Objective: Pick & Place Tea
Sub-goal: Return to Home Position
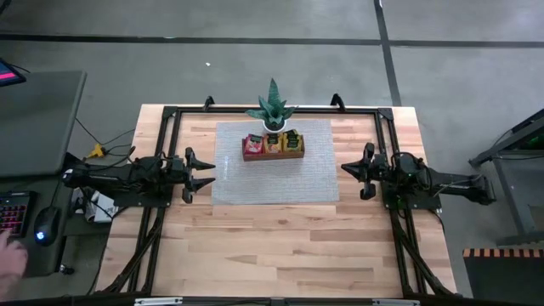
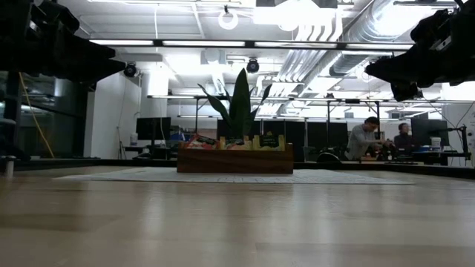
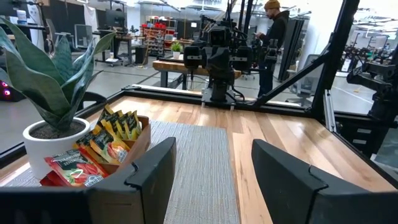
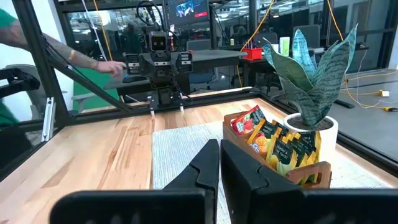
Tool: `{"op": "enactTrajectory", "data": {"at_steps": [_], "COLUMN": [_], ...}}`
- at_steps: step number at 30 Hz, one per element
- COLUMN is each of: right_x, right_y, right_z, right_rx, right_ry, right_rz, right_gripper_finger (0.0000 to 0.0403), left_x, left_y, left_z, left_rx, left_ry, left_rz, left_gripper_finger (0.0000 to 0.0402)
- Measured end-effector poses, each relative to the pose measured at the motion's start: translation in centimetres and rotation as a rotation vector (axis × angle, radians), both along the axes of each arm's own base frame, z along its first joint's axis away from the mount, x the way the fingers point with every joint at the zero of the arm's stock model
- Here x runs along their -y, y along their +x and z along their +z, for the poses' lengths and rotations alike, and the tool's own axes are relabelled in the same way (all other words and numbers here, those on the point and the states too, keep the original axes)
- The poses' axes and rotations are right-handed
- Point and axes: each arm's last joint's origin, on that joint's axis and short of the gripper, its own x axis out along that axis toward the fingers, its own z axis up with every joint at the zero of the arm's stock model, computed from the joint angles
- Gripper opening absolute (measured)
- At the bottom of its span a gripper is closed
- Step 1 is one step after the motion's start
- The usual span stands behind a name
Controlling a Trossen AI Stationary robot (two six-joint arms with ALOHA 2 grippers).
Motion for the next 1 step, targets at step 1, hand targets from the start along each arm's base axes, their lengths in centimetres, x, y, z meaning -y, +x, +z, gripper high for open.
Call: {"op": "enactTrajectory", "data": {"at_steps": [1], "right_x": [0.0], "right_y": [0.0], "right_z": [0.0], "right_rx": [0.0], "right_ry": [0.0], "right_rz": [0.0], "right_gripper_finger": [0.0012], "left_x": [0.0], "left_y": [0.0], "left_z": [0.0], "left_rx": [0.0], "left_ry": [0.0], "left_rz": [0.0], "left_gripper_finger": [0.0209]}}
